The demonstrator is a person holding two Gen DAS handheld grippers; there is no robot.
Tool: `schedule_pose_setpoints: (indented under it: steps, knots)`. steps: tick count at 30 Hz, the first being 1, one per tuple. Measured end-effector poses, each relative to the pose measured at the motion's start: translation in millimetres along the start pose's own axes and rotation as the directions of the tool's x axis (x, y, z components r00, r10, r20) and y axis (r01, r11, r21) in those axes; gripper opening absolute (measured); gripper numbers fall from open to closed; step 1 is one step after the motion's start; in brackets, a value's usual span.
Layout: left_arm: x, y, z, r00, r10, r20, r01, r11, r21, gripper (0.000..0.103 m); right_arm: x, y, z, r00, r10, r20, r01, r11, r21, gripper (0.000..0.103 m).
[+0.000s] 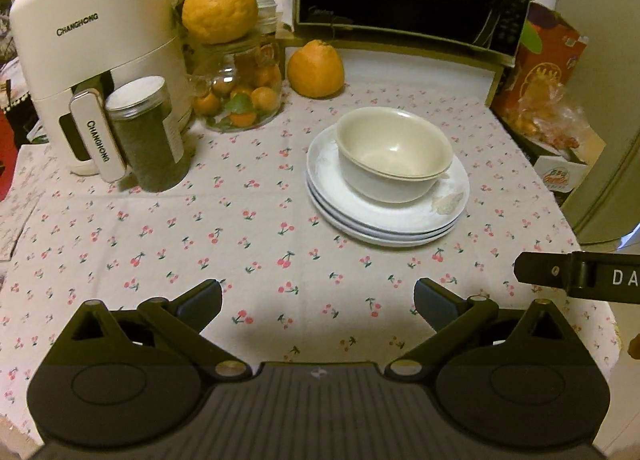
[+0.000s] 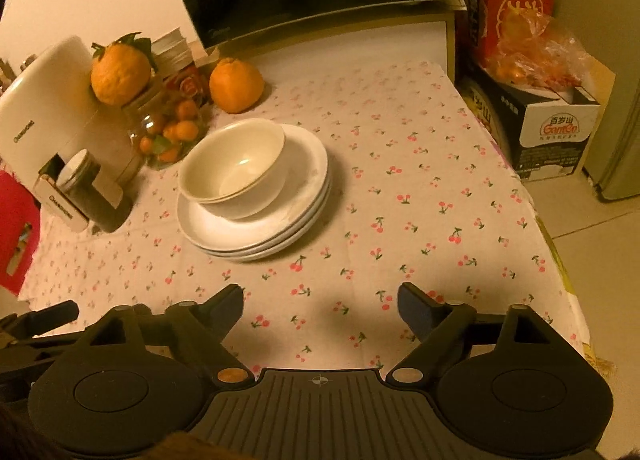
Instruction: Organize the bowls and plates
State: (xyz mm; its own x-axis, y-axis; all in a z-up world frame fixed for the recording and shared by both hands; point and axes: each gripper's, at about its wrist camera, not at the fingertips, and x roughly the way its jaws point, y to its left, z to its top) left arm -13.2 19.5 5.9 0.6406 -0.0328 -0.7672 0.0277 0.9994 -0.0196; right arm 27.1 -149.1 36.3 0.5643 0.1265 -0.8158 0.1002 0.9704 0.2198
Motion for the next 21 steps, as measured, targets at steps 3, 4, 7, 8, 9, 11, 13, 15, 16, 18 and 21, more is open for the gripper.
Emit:
schedule_pose_setpoints:
  steps: [3, 4, 7, 8, 9, 11, 13, 15, 16, 18, 21]
  knots:
    - [-0.2, -1.7, -0.2, 0.999, 0.031, -0.011, -0.031, 0.999, -0.009, 0.103, 0.5, 8.4, -0.1, 0.999, -0.032, 0.008, 0.032, 0.999, -0.039, 0.091]
    - [1.3, -2.2, 0.7, 0.999, 0.038, -0.028, -0.039, 0.999, -0.008, 0.103, 1.0, 10.3, 0.0, 0.999, -0.041, 0.009, 0.041, 0.998, -0.046, 0.091]
    - [1.7, -3.2, 0.0, 0.998, 0.032, -0.049, -0.033, 0.999, -0.015, 0.103, 4.2, 12.6, 1.0, 0.999, -0.053, 0.002, 0.053, 0.998, -0.041, 0.091]
    - [1.3, -3.5, -0.6, 0.998, 0.031, -0.053, -0.032, 0.999, -0.018, 0.103, 5.2, 12.6, 1.4, 0.999, -0.054, -0.002, 0.054, 0.998, -0.036, 0.092]
    - [1.3, -4.4, -1.1, 0.998, 0.031, -0.059, -0.032, 0.999, -0.016, 0.103, 6.6, 12.5, 1.9, 0.998, -0.057, -0.009, 0.057, 0.998, -0.032, 0.095]
    - [1.5, -5.3, -1.8, 0.997, 0.034, -0.062, -0.035, 0.999, -0.014, 0.103, 8.8, 12.3, 2.9, 0.998, -0.068, -0.016, 0.068, 0.997, -0.024, 0.096]
    - [2.2, -5.9, -2.4, 0.997, 0.037, -0.066, -0.038, 0.999, -0.014, 0.103, 9.5, 12.9, 3.2, 0.997, -0.076, -0.017, 0.076, 0.997, -0.022, 0.097]
    - [1.9, -6.4, -2.5, 0.997, 0.037, -0.069, -0.038, 0.999, -0.014, 0.103, 9.8, 13.6, 3.3, 0.997, -0.075, -0.017, 0.075, 0.997, -0.021, 0.097]
    - [1.4, -6.6, -2.3, 0.997, 0.037, -0.068, -0.038, 0.999, -0.015, 0.103, 9.8, 13.9, 3.3, 0.997, -0.073, -0.018, 0.073, 0.997, -0.020, 0.097]
    - [0.9, -6.3, -1.5, 0.997, 0.040, -0.064, -0.041, 0.999, -0.014, 0.103, 10.0, 14.4, 3.0, 0.997, -0.070, -0.021, 0.070, 0.997, -0.022, 0.097]
    - [0.8, -6.2, -1.2, 0.997, 0.043, -0.063, -0.044, 0.999, -0.010, 0.103, 10.7, 14.6, 2.5, 0.997, -0.069, -0.026, 0.068, 0.997, -0.021, 0.097]
